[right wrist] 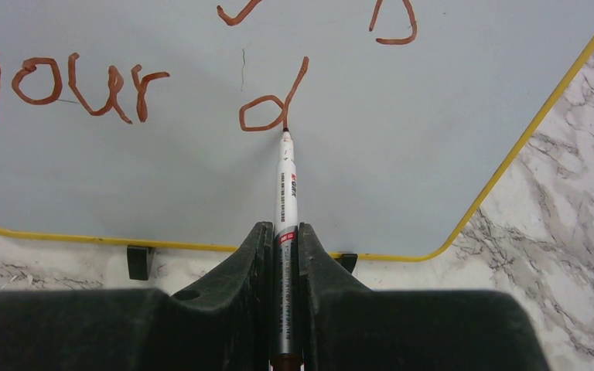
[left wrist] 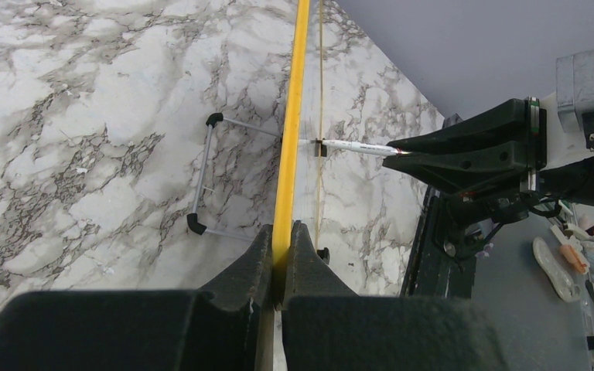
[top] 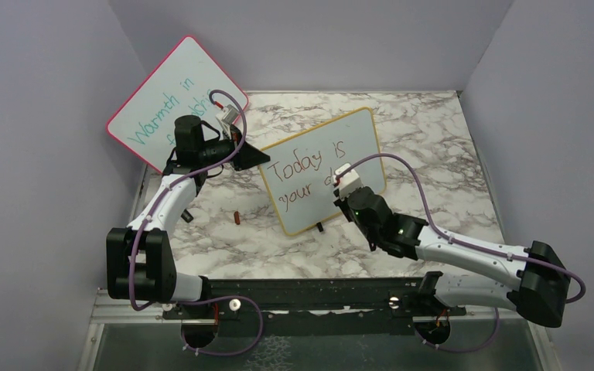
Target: Write a sentence on the whiteboard
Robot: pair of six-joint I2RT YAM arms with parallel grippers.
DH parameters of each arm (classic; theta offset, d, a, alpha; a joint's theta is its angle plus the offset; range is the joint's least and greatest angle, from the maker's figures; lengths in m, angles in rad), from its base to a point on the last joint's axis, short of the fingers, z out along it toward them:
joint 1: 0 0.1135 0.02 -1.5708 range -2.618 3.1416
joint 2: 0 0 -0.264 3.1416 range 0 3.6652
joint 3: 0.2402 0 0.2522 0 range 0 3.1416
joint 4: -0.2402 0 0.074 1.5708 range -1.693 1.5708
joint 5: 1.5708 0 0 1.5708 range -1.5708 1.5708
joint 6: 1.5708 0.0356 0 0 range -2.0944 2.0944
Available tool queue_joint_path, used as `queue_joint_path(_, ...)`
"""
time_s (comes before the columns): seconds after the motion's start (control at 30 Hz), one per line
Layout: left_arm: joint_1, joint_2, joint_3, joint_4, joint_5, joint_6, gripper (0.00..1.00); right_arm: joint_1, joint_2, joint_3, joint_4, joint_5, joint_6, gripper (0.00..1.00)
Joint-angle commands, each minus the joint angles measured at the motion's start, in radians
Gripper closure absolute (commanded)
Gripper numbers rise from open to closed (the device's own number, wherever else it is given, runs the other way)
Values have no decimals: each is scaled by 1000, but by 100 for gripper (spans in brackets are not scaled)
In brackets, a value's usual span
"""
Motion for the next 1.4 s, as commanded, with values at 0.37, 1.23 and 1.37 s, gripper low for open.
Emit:
queue_joint_path(0.37, 3, 32, -5, -69, -61, 77, 100, -7, -65, -35, 68, 77, -21, 100)
queue_joint_path(1.23, 4, 31, -4, -72, -61, 79, 100, -33, -7, -29, 144, 26, -53, 99)
queue_joint_path(1.37, 4, 31, -4, -72, -61, 81, 100, -33, -4, -24, 152, 2, -59, 99)
